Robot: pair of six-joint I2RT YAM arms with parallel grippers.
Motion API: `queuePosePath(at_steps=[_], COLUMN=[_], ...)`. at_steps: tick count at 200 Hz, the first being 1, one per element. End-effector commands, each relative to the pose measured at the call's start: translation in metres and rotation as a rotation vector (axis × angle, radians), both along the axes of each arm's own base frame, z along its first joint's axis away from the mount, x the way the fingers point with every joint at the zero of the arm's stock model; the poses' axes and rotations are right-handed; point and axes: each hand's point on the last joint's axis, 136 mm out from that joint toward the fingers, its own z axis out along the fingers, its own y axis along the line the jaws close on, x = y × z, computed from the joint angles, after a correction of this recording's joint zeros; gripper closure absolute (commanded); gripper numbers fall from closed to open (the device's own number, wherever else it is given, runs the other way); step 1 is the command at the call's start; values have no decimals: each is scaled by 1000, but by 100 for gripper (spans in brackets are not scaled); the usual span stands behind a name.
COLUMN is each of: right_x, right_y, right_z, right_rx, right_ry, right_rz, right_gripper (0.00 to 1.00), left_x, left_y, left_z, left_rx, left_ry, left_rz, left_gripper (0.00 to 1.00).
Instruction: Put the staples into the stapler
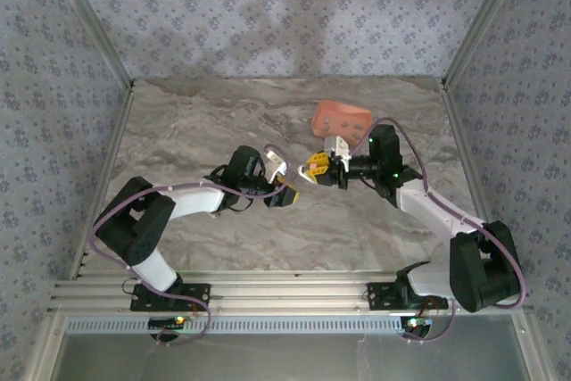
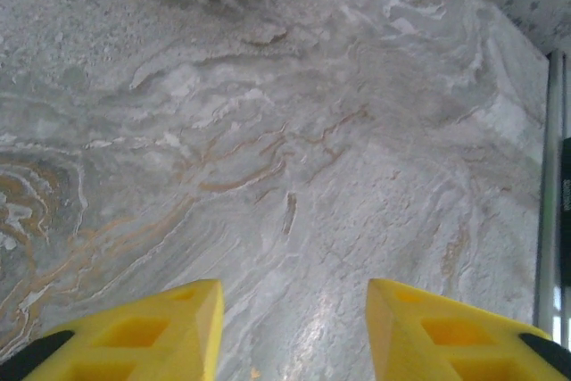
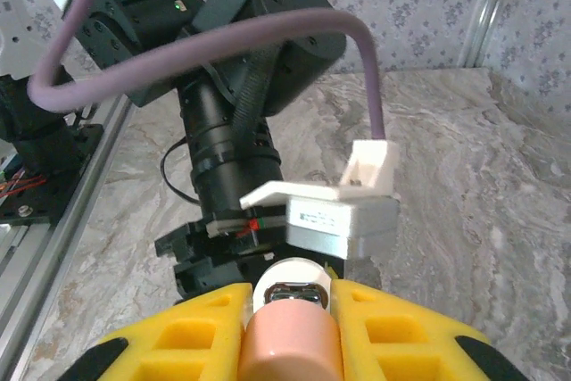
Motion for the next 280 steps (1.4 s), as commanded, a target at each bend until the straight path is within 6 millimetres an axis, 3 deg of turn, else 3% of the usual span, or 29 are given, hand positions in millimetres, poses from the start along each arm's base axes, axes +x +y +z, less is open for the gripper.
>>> queuePosePath(at_steps=[1, 27, 51, 75, 186, 218, 280], right_x=[-3, -14, -26, -37, -50, -49, -51], right_y=[-4, -3, 1, 6, 16, 17, 18], right_z=[-3, -12, -19, -17, -5, -6, -4], right_rx=[-10, -42, -93, -89, -43, -44, -35], right_ry=[19, 44, 37, 6, -1, -2, -1], right_rz=[-1, 60, 127, 192, 296, 298, 311], right_gripper=[100, 100, 100, 100, 100, 100, 100], left_x=[-6, -30, -59, -65, -56, -62, -60], left_y=[-7, -2, 3, 8, -10, -15, -19], left_z=[48, 77, 82, 89, 106, 113, 107], left_rx=[-123, -186, -134, -105, -178, -232, -217], left_ry=[-140, -326, -584, -690, -706, -681, -644], left_rz=[-76, -189, -342, -389, -421, -453, -472], left_gripper=[48, 42, 39, 38, 39, 50, 66])
